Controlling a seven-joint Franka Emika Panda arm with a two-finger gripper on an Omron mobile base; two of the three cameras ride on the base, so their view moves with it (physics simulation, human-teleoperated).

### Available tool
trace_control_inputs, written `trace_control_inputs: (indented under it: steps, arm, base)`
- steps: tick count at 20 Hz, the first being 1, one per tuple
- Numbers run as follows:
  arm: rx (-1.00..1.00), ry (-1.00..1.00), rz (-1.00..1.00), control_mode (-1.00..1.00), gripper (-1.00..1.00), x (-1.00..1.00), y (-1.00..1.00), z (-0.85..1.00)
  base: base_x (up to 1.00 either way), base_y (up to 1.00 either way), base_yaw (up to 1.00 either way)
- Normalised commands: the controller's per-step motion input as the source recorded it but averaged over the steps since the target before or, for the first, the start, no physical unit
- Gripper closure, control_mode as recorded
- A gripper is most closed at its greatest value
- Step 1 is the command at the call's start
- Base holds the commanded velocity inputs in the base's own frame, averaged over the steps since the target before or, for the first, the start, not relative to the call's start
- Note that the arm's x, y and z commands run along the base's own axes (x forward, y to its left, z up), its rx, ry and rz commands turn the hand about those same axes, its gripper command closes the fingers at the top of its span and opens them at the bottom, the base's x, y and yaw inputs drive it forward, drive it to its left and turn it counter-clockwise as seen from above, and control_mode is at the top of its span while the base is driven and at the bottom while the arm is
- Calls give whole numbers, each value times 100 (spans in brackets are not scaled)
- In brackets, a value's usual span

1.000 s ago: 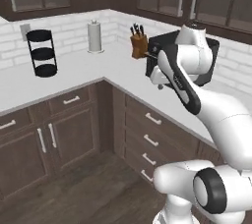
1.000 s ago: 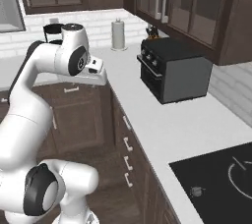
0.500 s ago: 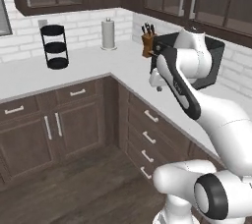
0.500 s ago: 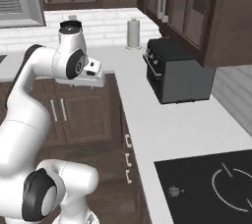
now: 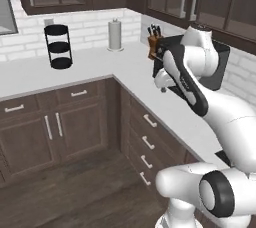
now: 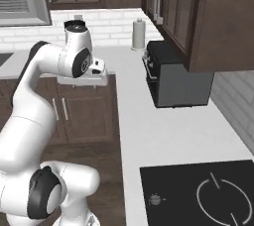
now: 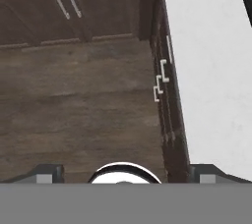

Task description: Take a straw from the drawer in front and place it inside the glass cup on the dining counter.

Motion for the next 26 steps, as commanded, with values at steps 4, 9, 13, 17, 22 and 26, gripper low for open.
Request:
trace_control_inputs:
  steps: [4,9,13,17,22,26]
  arm:
    - [-28,0,15,-100,-100,7,97,-43]
    - [-42,0,4,-100,-100,46,81,-90]
    - [-39,0,0,-100,-100,62,37,-100]
    - [-35,-2,-1,-100,-100,67,10,-95]
    - [-26,-15,-2,-100,-100,54,-5,-64]
    - [-24,-21,-5,-100,-100,48,-20,-48]
  base:
    - [0,0,0]
    - [0,0,0]
    - [0,0,0]
    - [0,0,0]
    - [0,0,0]
    - [0,0,0]
